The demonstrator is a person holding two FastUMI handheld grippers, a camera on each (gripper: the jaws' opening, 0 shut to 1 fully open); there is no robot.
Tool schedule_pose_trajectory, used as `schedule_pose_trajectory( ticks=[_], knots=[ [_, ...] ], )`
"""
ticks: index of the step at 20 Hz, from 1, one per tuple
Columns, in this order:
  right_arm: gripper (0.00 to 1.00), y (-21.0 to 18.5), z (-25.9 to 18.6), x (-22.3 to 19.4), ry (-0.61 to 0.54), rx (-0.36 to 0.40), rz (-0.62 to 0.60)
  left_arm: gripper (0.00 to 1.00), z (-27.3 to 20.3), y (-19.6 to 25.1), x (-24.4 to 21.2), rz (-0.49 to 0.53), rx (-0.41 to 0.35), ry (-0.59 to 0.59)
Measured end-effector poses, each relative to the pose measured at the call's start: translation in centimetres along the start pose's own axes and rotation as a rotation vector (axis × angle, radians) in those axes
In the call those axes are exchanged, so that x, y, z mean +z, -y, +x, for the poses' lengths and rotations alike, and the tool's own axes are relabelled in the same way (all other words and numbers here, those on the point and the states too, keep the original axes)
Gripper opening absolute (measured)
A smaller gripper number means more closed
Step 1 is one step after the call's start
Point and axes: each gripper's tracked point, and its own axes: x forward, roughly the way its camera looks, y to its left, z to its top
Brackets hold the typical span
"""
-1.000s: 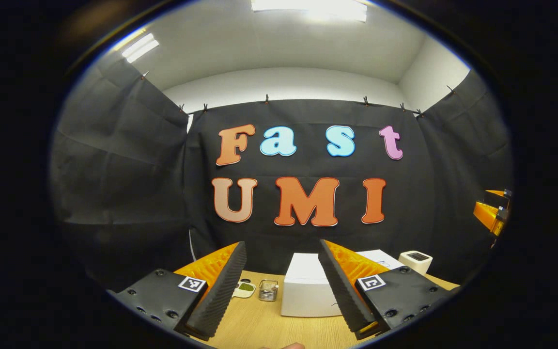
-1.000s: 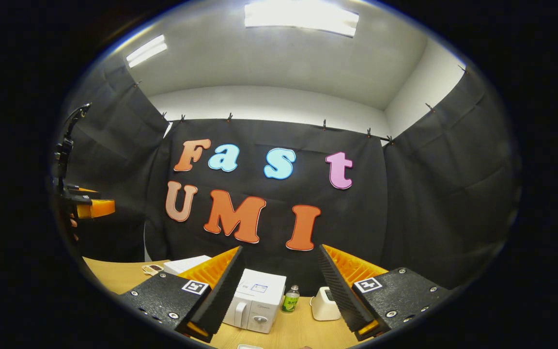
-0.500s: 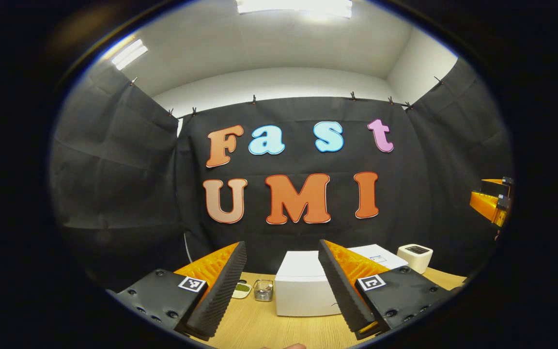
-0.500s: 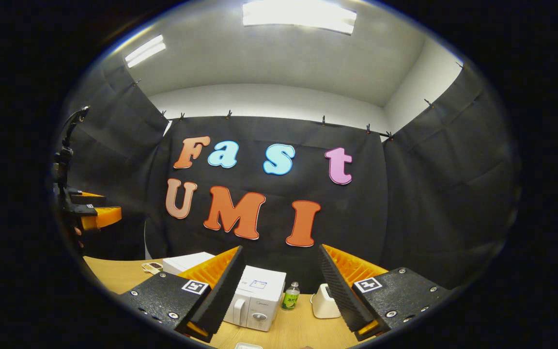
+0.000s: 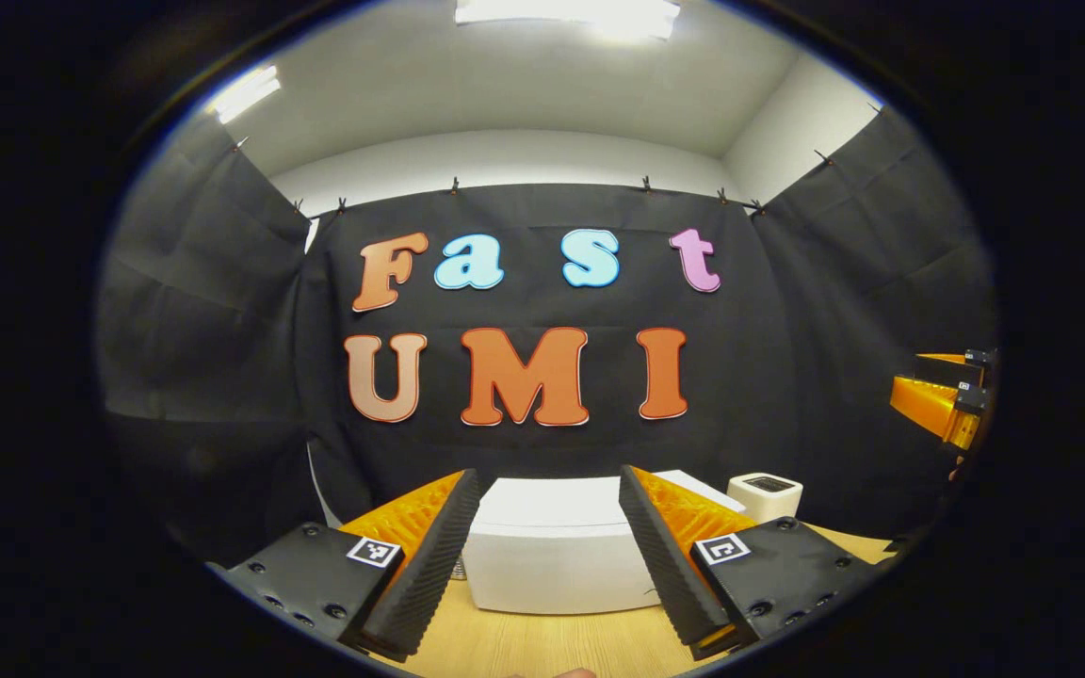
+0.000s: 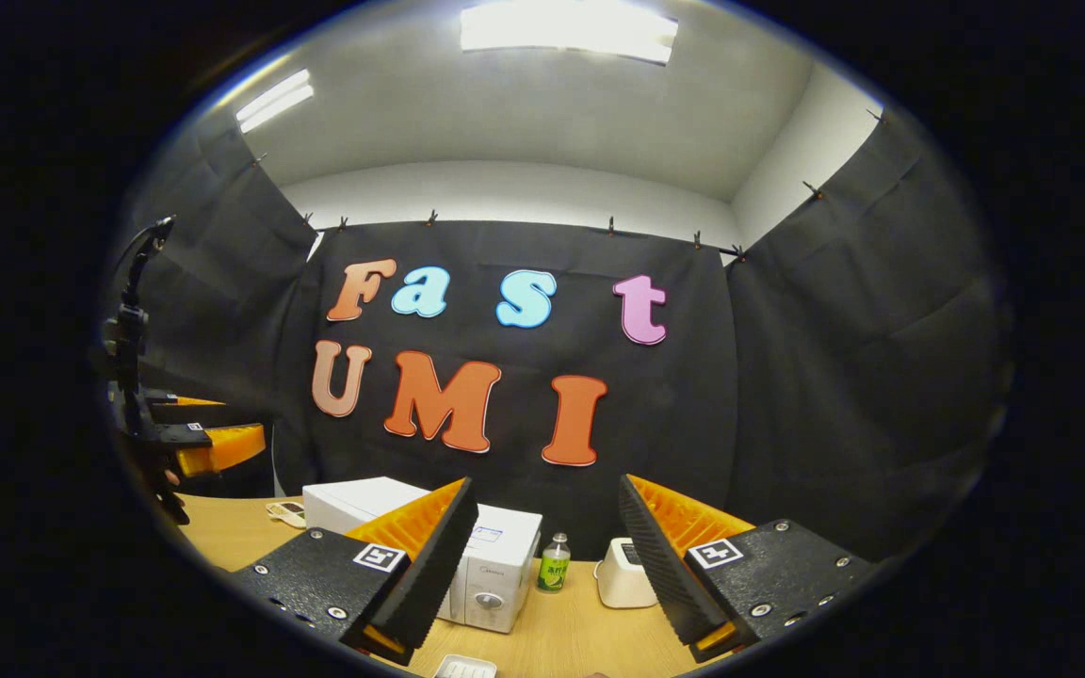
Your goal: Open the microwave oven with the left hand, put the food in, and close the microwave oven.
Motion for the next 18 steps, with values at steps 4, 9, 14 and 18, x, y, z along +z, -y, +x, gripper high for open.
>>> schedule_pose_trajectory(
  ticks=[4, 9, 14, 18],
  knots=[
    [0.94, 1.3, -1.6, -4.4, -0.059, -0.033, 0.02, 0.94, 0.9, 4.8, -3.9, 0.008, -0.068, -0.024],
    [0.94, 2.7, -3.5, -9.0, -0.111, -0.05, 0.014, 0.94, 2.2, 10.4, -8.8, 0.005, -0.151, -0.069],
    [0.94, 4.3, -4.4, -13.1, -0.163, -0.066, 0.063, 0.98, 4.1, 13.8, -12.7, -0.014, -0.178, -0.103],
    [0.94, 5.0, -4.4, -15.5, -0.189, -0.068, 0.09, 0.94, 6.3, 15.4, -17.3, -0.01, -0.168, -0.172]
  ],
)
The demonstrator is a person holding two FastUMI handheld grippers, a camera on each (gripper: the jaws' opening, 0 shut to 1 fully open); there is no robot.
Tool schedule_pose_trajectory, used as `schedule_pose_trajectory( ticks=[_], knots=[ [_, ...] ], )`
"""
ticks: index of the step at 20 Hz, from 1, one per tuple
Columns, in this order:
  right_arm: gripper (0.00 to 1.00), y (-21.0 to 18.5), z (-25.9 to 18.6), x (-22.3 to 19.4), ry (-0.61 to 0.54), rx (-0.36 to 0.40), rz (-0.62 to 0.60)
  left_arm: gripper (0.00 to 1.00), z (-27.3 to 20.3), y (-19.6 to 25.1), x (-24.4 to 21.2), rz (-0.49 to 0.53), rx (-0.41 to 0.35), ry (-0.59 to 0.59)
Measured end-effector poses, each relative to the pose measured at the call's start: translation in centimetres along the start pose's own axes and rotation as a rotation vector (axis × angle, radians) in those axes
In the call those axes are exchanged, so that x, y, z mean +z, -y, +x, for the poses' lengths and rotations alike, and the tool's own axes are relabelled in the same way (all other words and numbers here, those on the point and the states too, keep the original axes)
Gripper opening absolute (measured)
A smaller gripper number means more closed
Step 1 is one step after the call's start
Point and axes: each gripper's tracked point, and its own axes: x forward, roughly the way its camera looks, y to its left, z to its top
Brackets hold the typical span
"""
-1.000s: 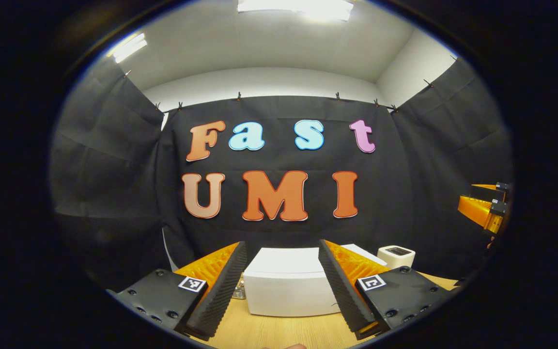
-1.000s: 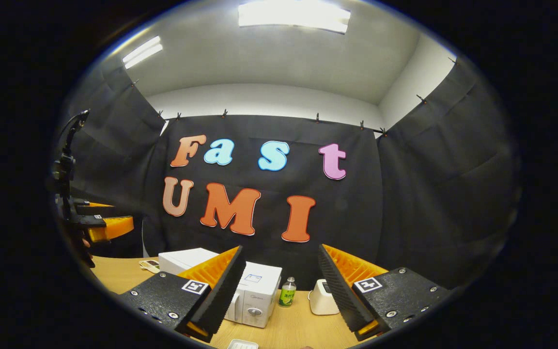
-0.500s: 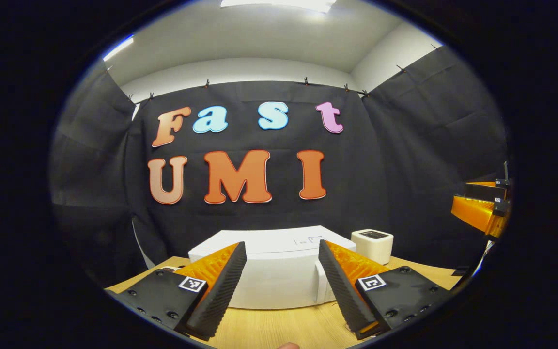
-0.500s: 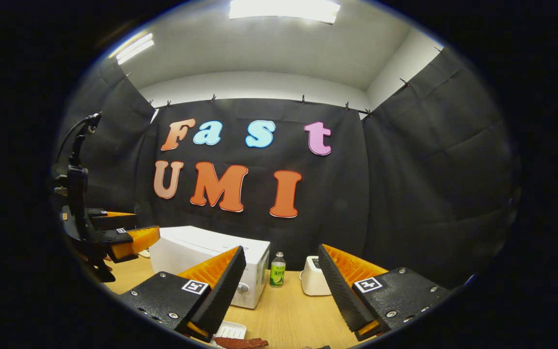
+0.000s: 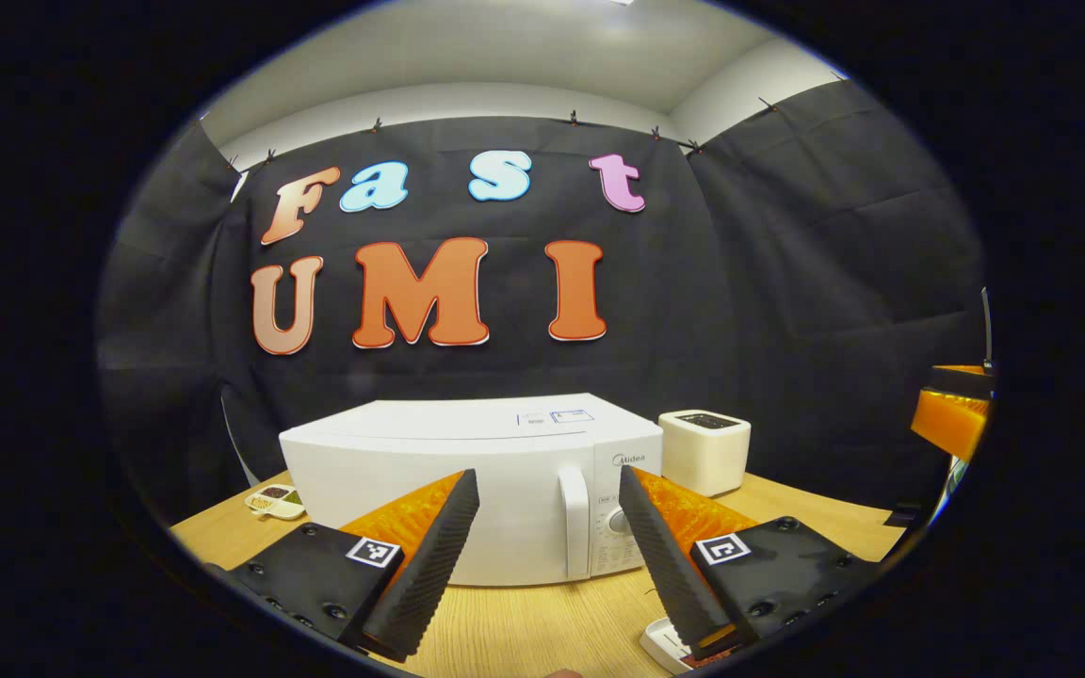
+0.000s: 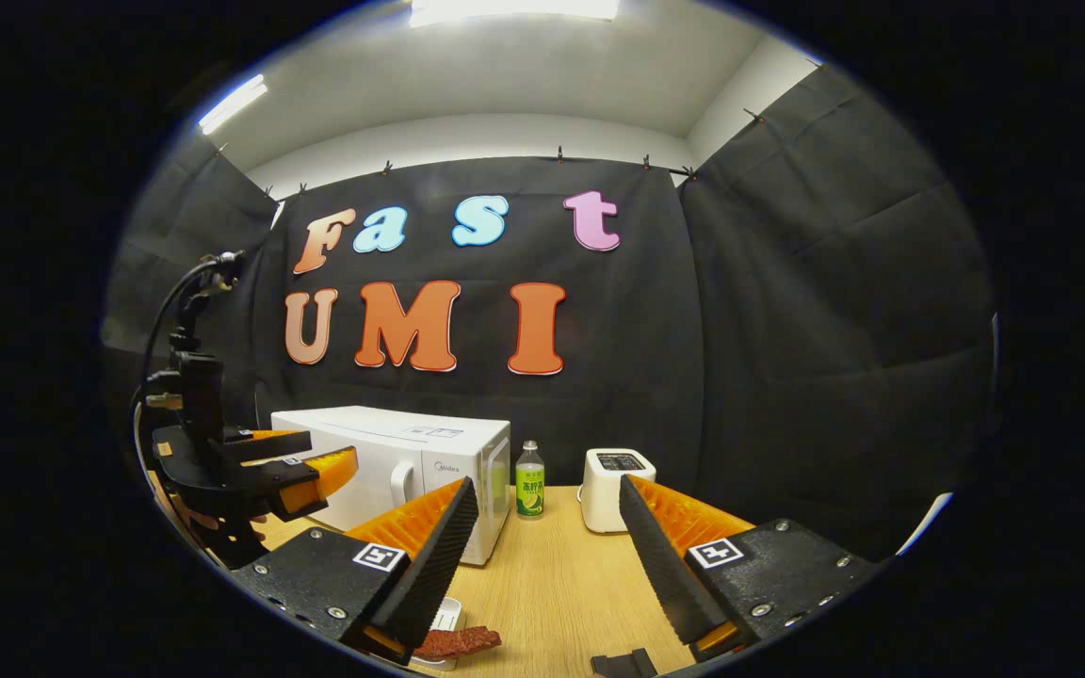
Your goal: Open the microwave oven with the left hand, put the food in, and close the microwave oven.
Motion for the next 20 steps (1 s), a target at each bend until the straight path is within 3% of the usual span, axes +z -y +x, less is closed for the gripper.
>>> schedule_pose_trajectory(
  ticks=[4, 6, 7, 10, 11, 14, 15, 20],
  knots=[
    [0.94, 0.9, 0.1, -1.7, -0.015, -0.009, 0.001, 0.98, 3.1, 0.3, -3.8, -0.006, 0.009, -0.067],
    [0.94, 1.2, 0.3, -2.5, -0.028, -0.01, 0.0, 0.94, 4.6, 0.6, -5.4, -0.006, 0.011, -0.096],
    [0.94, 1.2, 0.3, -3.0, -0.033, -0.008, -0.001, 0.99, 5.2, 0.9, -6.2, -0.006, 0.006, -0.11],
    [0.94, 1.9, 0.5, -3.9, -0.047, -0.018, -0.002, 0.94, 6.6, 1.4, -8.3, 0.01, 0.015, -0.136],
    [0.94, 2.2, 0.5, -4.2, -0.051, -0.021, -0.001, 0.99, 7.1, 1.5, -8.9, 0.007, 0.017, -0.146],
    [0.94, 3.1, 0.8, -4.9, -0.06, -0.033, 0.007, 0.94, 8.1, 1.4, -11.5, 0.003, 0.04, -0.191],
    [0.94, 3.4, 0.9, -5.2, -0.065, -0.038, 0.014, 0.99, 8.5, 1.4, -12.1, 0.0, 0.041, -0.203],
    [0.94, 4.8, 1.4, -6.8, -0.092, -0.065, 0.036, 0.94, 9.9, 0.6, -14.1, -0.002, 0.092, -0.236]
  ],
)
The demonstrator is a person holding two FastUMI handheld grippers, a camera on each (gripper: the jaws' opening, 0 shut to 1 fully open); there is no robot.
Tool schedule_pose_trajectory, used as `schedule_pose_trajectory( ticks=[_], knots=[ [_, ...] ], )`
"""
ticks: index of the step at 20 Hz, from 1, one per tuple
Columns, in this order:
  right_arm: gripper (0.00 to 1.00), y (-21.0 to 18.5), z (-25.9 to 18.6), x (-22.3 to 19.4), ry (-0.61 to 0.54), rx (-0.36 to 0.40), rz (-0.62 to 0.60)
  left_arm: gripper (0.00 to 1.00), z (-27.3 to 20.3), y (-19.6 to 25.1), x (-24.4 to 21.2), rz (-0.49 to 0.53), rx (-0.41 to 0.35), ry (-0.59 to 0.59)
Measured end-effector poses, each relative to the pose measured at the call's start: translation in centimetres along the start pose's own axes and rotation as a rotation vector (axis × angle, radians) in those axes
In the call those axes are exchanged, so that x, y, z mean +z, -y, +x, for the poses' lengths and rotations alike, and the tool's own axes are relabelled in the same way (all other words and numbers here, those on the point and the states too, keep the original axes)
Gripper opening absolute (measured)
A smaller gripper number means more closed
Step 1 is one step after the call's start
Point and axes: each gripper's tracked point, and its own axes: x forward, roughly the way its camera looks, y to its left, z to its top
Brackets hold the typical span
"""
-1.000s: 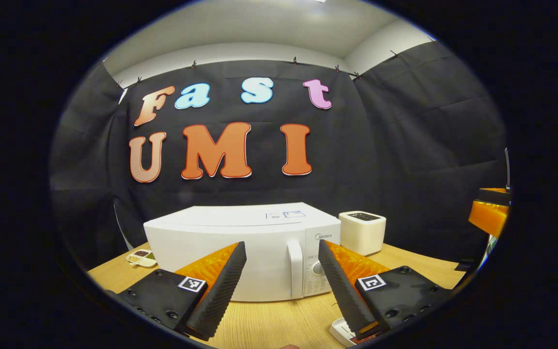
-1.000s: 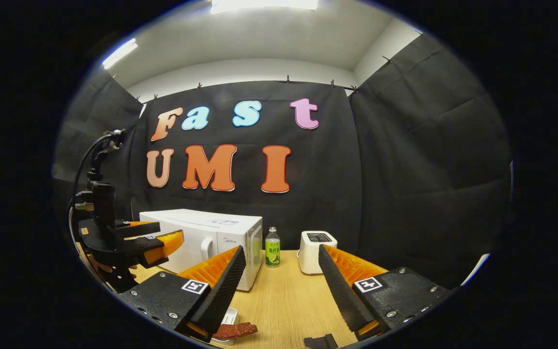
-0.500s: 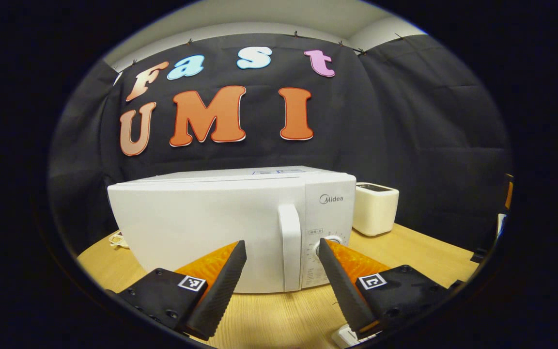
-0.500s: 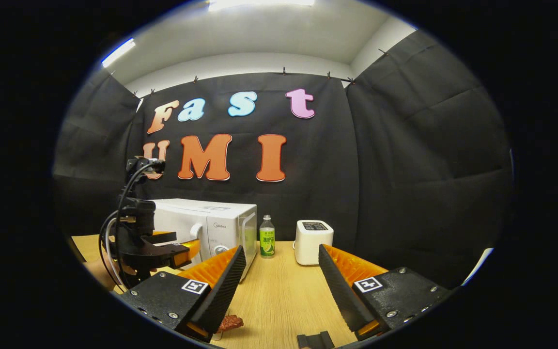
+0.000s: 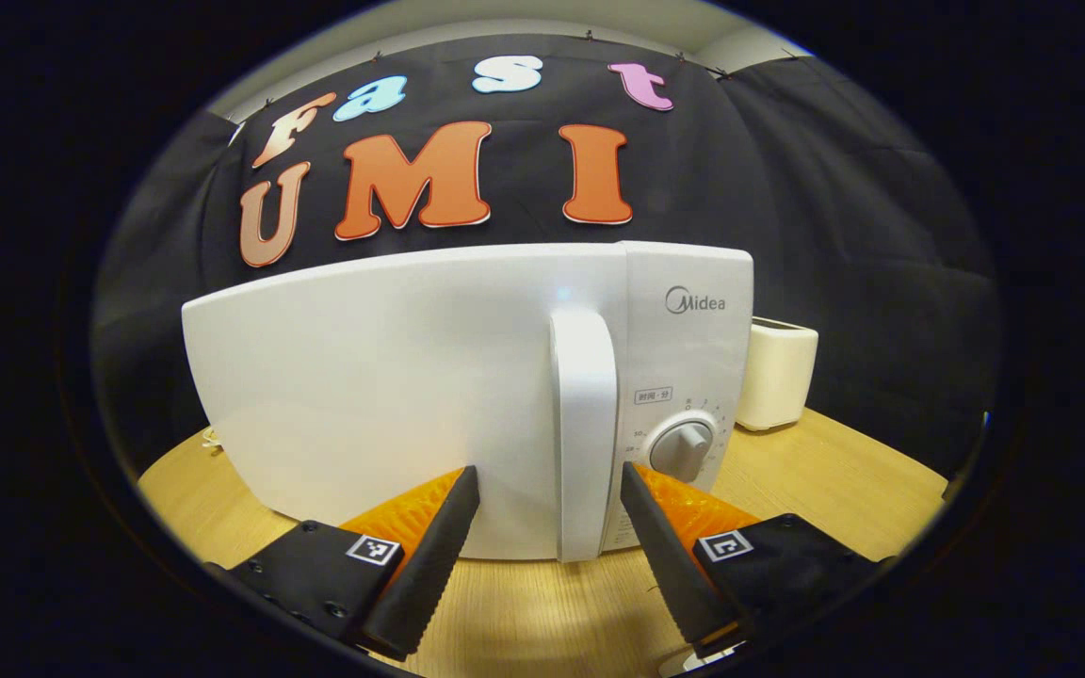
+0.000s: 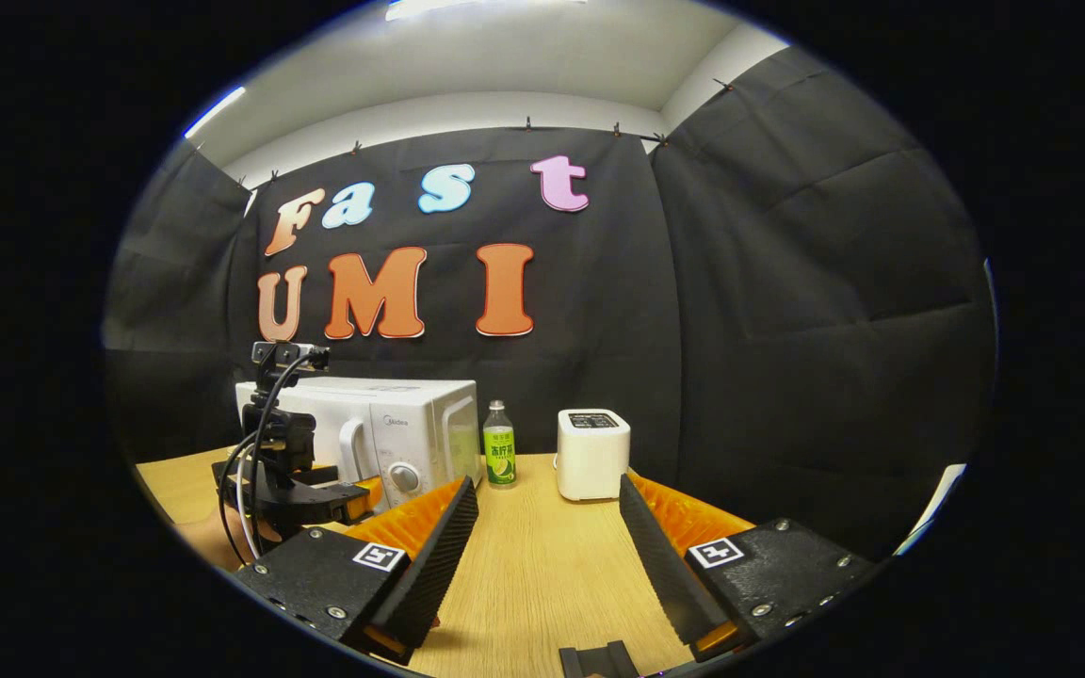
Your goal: Open the microwave oven with the left hand, put the food in, and close the microwave oven.
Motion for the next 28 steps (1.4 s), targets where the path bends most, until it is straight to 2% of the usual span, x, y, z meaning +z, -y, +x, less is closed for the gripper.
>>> schedule_pose_trajectory(
  ticks=[3, 5, 6, 7, 8, 9, 12, 18, 19, 21, 25, 28],
  knots=[
    [0.94, 0.4, 0.2, -0.6, -0.015, -0.009, 0.014, 0.87, 0.1, -0.1, 0.4, 0.0, 0.026, 0.021],
    [0.94, 0.1, 0.2, -1.0, -0.022, -0.004, 0.026, 0.77, 0.3, 1.1, 0.2, -0.001, -0.004, 0.014],
    [0.94, -0.2, 0.2, -1.2, -0.028, 0.001, 0.027, 0.65, 0.3, 2.0, 0.5, 0.004, -0.028, 0.025],
    [0.94, -0.4, 0.2, -1.4, -0.033, 0.006, 0.024, 0.55, 0.3, 1.9, 0.4, 0.021, -0.02, 0.027],
    [0.94, -0.6, 0.2, -1.5, -0.035, 0.009, 0.018, 0.32, 0.1, 1.9, 0.4, 0.029, -0.015, 0.024],
    [0.94, -0.7, 0.0, -1.6, -0.036, 0.01, 0.012, 0.32, 0.3, 1.9, 0.5, 0.006, -0.018, 0.043],
    [0.94, -1.4, 0.0, -2.0, -0.05, 0.019, 0.009, 0.18, 0.1, 1.9, 0.5, -0.01, -0.034, 0.046],
    [0.94, -2.7, -0.3, -2.3, -0.061, 0.034, -0.006, 0.15, -0.3, 1.7, 0.2, -0.027, -0.021, 0.033],
    [0.94, -2.8, -0.4, -2.4, -0.062, 0.035, -0.009, 0.15, -1.4, 1.6, -0.3, -0.036, -0.007, 0.022],
    [0.94, -3.1, -0.4, -2.8, -0.073, 0.041, -0.006, 0.15, -3.5, 1.3, 0.1, 0.005, -0.002, 0.077],
    [0.94, -4.8, -0.7, -3.9, -0.106, 0.069, 0.016, 0.14, -7.8, 0.0, -1.2, -0.002, -0.05, 0.088],
    [0.94, -5.5, -1.3, -4.0, -0.104, 0.076, -0.012, 0.14, -11.7, -1.8, -1.9, 0.018, -0.062, 0.11]
  ],
)
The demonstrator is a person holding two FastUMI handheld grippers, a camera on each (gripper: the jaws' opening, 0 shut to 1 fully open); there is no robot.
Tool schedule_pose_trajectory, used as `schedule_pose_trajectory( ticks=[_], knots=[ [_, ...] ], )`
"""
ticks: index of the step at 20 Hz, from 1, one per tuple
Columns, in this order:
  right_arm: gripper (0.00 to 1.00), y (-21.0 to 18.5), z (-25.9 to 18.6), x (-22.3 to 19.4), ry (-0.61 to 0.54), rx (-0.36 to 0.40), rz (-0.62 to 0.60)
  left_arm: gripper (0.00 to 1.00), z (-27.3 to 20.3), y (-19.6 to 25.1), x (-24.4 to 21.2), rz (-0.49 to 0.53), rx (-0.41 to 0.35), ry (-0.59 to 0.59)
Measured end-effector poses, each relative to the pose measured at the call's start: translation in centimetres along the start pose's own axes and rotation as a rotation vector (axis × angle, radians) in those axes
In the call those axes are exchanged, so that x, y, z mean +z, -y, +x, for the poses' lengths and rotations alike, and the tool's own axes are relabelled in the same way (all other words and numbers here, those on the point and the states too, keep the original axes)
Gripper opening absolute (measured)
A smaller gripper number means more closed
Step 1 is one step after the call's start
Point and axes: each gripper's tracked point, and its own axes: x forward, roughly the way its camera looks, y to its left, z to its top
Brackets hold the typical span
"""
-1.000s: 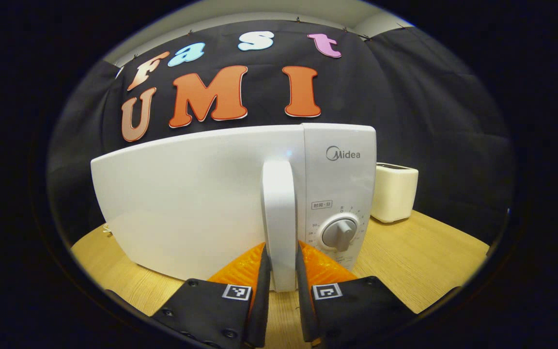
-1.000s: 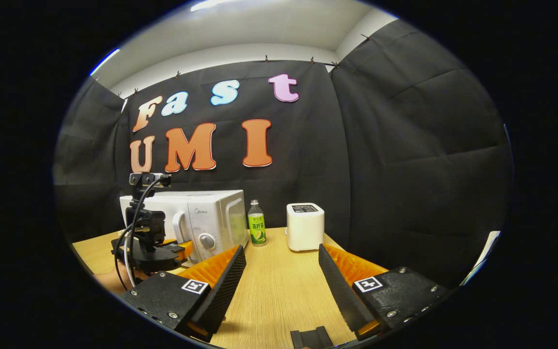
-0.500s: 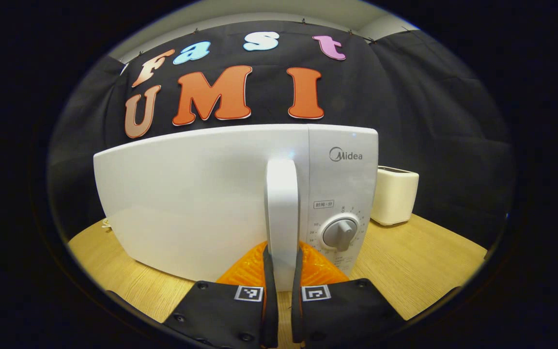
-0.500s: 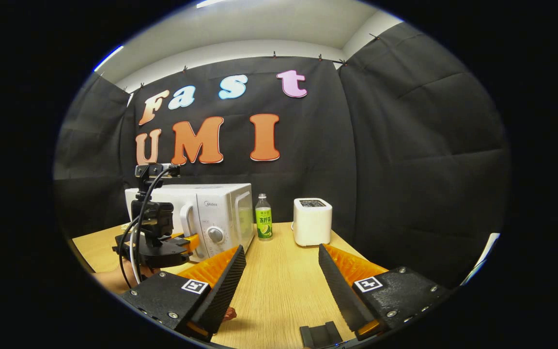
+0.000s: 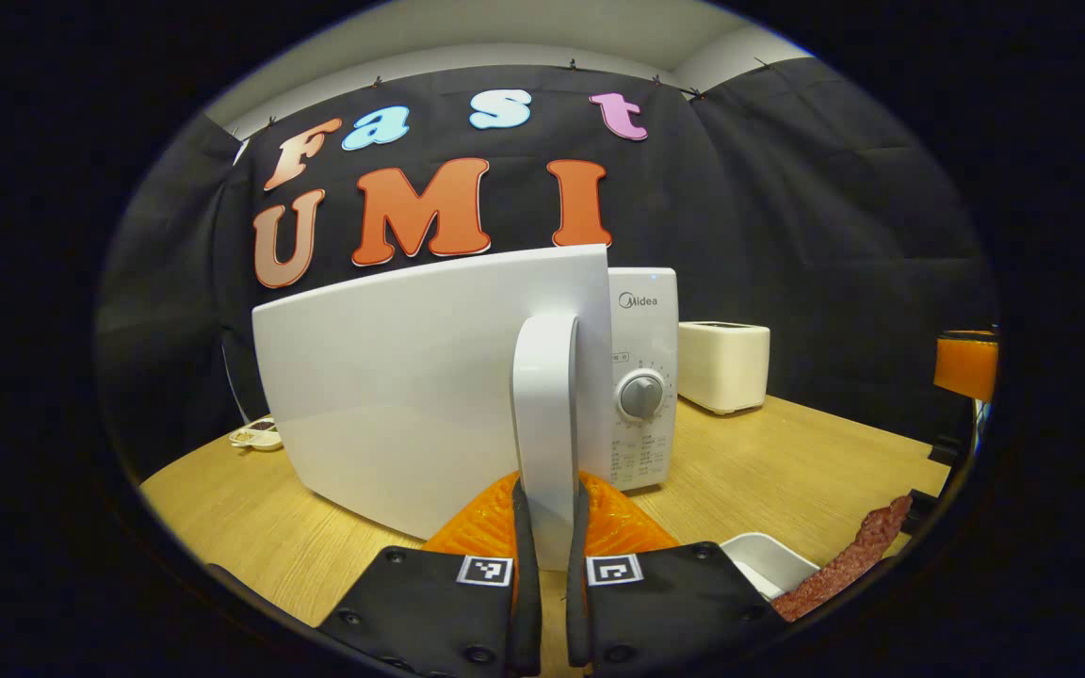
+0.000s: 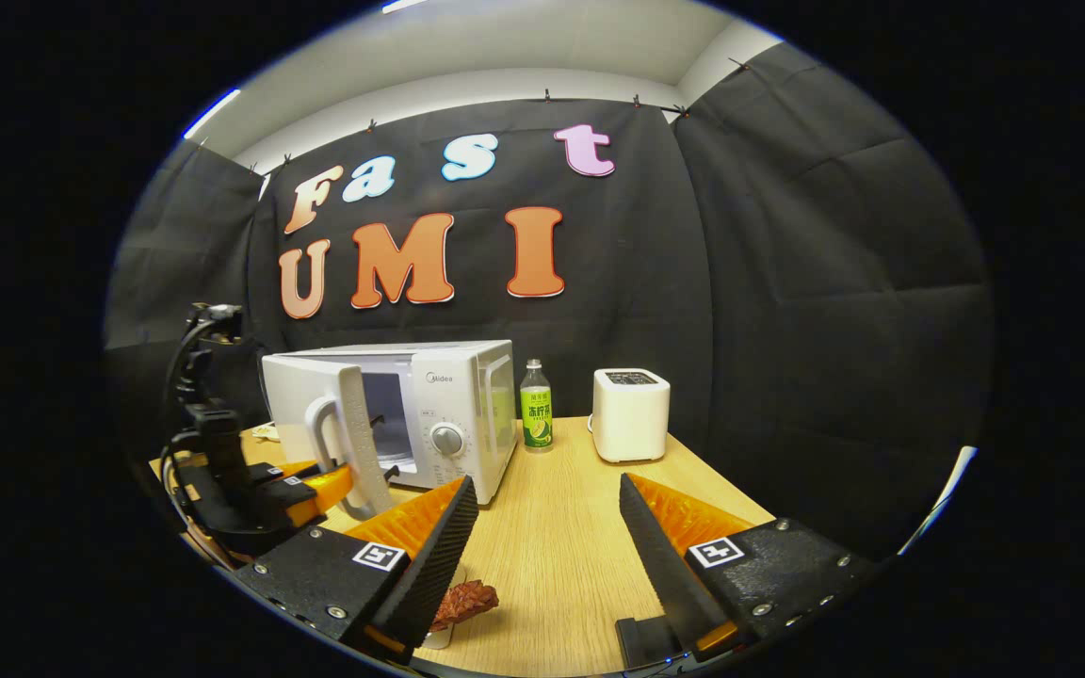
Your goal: Open the microwave oven with the left hand, put the food in, and close the microwave oven.
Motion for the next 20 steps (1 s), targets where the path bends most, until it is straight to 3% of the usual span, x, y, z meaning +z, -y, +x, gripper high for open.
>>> schedule_pose_trajectory(
  ticks=[5, 17, 20],
  knots=[
    [0.94, -1.0, -0.5, -0.4, -0.009, 0.014, -0.005, 0.14, -5.8, -3.5, -0.8, 0.001, 0.012, 0.004],
    [0.94, -3.3, -1.8, -1.8, -0.04, 0.023, -0.01, 0.15, -15.0, -16.7, -2.4, 0.023, 0.214, 0.027],
    [0.94, -4.3, -2.0, -2.3, -0.053, 0.027, -0.028, 0.15, -16.4, -19.8, -3.0, -0.018, 0.233, 0.018]
  ],
)
